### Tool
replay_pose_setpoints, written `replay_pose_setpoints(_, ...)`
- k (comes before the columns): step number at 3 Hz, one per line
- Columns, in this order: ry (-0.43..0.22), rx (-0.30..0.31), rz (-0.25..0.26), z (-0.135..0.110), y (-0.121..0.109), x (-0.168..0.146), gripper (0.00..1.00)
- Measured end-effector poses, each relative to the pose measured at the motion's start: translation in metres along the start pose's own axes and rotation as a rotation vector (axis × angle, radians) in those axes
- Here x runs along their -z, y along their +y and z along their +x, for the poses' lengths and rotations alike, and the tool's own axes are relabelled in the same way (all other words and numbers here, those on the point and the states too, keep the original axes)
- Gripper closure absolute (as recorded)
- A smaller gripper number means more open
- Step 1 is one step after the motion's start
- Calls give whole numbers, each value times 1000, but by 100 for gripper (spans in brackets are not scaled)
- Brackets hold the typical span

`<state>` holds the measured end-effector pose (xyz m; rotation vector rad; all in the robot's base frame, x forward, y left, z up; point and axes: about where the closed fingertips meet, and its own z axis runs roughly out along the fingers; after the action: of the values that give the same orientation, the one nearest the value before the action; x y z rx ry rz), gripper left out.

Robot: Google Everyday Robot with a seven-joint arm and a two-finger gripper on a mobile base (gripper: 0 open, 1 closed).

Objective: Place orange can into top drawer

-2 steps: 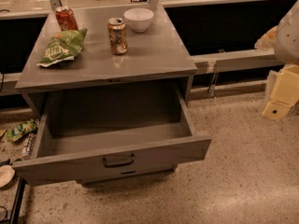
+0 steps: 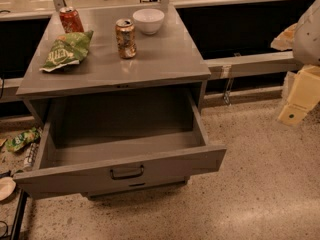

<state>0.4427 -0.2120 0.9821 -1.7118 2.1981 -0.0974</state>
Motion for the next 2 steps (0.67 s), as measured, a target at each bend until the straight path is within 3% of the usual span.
replay_pose_setpoints(1, -134, -11, 12, -51, -34, -17, 0)
replay_pose_setpoints(2, -427, -116, -9, -132, -107, -73, 0)
